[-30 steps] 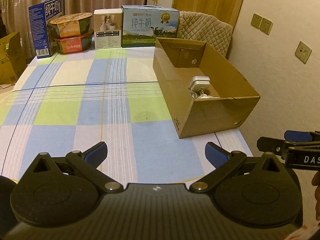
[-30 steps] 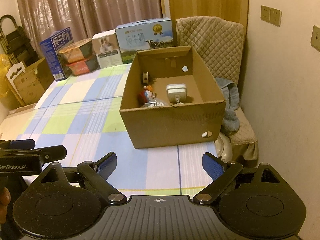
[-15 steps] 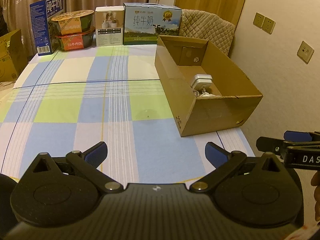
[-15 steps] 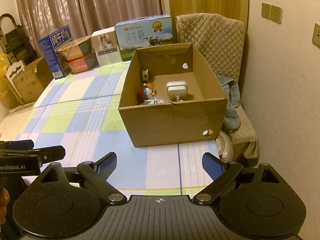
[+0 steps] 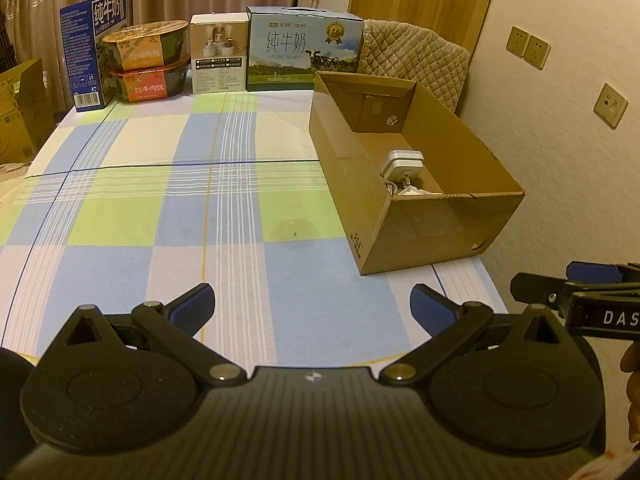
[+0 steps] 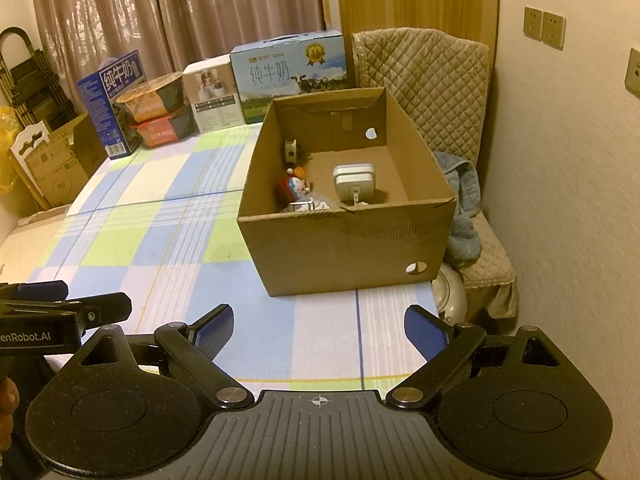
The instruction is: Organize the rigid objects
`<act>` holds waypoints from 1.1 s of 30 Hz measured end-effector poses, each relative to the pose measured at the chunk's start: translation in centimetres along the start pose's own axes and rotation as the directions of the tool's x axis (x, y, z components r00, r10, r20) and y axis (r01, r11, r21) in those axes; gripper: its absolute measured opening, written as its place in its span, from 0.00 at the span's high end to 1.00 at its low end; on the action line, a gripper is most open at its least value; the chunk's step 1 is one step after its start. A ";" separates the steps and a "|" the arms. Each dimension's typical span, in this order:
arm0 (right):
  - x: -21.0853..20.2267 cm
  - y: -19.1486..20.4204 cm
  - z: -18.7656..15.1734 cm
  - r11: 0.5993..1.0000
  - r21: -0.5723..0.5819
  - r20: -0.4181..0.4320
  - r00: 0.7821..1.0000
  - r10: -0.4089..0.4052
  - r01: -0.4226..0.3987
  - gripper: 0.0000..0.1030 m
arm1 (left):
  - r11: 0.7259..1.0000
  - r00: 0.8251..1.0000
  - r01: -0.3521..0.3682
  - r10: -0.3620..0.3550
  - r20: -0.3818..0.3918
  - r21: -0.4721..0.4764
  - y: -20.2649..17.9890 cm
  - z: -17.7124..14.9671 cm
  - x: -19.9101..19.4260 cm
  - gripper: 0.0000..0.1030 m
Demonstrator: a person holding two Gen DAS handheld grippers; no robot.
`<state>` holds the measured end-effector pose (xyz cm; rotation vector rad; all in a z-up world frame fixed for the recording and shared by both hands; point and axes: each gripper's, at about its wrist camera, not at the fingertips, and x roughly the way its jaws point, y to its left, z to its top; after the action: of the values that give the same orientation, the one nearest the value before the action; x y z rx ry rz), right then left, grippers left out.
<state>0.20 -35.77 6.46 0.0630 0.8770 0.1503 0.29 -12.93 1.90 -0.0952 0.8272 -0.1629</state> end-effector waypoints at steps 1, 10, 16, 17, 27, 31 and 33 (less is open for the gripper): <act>0.0 0.0 0.0 1.000 0.000 0.000 1.000 0.000 0.000 0.13 | 1.000 1.000 0.000 0.000 0.001 0.000 -0.1 0.0 0.0 0.01; 0.0 0.0 0.0 1.000 0.000 0.001 1.000 -0.001 0.001 0.13 | 1.000 1.000 0.002 -0.002 -0.001 -0.002 0.1 0.0 0.0 0.01; 0.0 0.0 0.0 1.000 -0.001 0.001 1.000 -0.001 0.001 0.13 | 1.000 1.000 0.003 -0.003 -0.002 -0.001 0.0 0.1 0.0 0.01; 0.0 -0.1 0.0 1.000 -0.001 0.001 1.000 0.000 0.000 0.13 | 1.000 1.000 0.004 -0.004 -0.001 -0.001 0.0 0.1 0.0 0.01; 0.0 -0.1 0.1 1.000 0.001 0.000 1.000 0.000 0.000 0.13 | 1.000 1.000 0.004 -0.004 -0.002 -0.002 -0.1 0.1 0.1 0.01; 0.0 -0.1 0.1 1.000 0.001 0.001 1.000 -0.001 0.001 0.13 | 1.000 1.000 0.003 -0.004 -0.001 -0.004 -0.2 0.2 0.2 0.01; 0.0 -0.1 0.1 1.000 0.001 0.001 1.000 0.000 0.000 0.13 | 1.000 1.000 0.002 -0.002 -0.001 -0.002 -0.1 0.2 0.2 0.01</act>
<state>0.28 -35.87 6.52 0.0637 0.8761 0.1497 0.53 -13.11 1.91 -0.0979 0.8282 -0.1644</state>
